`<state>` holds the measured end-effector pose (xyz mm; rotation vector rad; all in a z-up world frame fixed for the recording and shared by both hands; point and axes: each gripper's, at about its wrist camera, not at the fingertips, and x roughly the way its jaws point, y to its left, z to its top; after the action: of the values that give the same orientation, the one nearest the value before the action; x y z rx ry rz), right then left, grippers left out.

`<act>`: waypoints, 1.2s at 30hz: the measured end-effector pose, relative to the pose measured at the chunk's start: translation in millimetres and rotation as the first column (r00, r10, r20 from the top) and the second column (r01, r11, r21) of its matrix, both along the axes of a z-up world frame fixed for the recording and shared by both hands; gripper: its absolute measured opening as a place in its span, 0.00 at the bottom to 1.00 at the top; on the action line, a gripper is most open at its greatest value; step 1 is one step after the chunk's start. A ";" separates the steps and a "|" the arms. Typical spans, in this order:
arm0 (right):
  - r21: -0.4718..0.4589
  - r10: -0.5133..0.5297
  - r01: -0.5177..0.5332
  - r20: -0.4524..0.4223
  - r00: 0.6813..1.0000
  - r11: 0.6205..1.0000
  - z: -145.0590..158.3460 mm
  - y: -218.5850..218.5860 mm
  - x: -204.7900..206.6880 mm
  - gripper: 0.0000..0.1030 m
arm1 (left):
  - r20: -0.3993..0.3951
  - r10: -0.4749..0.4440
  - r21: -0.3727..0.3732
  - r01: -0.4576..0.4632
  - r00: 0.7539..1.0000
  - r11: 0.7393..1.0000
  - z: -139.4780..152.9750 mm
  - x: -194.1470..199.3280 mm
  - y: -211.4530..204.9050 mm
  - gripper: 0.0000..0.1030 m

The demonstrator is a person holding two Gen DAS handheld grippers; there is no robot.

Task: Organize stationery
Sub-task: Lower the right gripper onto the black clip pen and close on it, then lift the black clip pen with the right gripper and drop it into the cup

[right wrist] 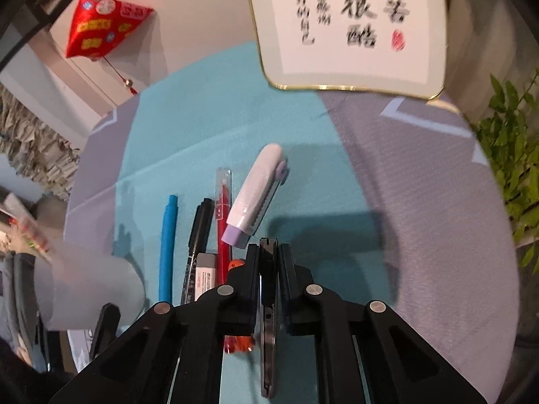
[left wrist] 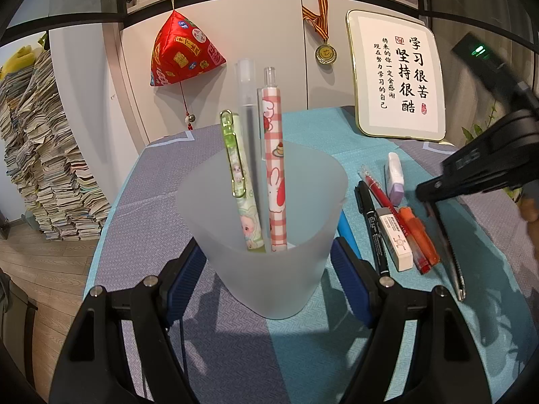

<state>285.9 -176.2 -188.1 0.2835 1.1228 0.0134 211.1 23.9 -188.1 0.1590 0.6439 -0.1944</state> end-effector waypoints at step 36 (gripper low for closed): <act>-0.112 0.331 -0.317 0.483 0.811 0.942 179.4 112.3 -62.0 0.11 | -0.002 0.000 0.000 0.000 1.000 1.000 -0.5 -0.2 -0.3 0.74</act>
<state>223.9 -64.0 -8.7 0.0504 0.6406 0.3602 210.9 23.6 -188.6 0.1587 0.6456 -0.1951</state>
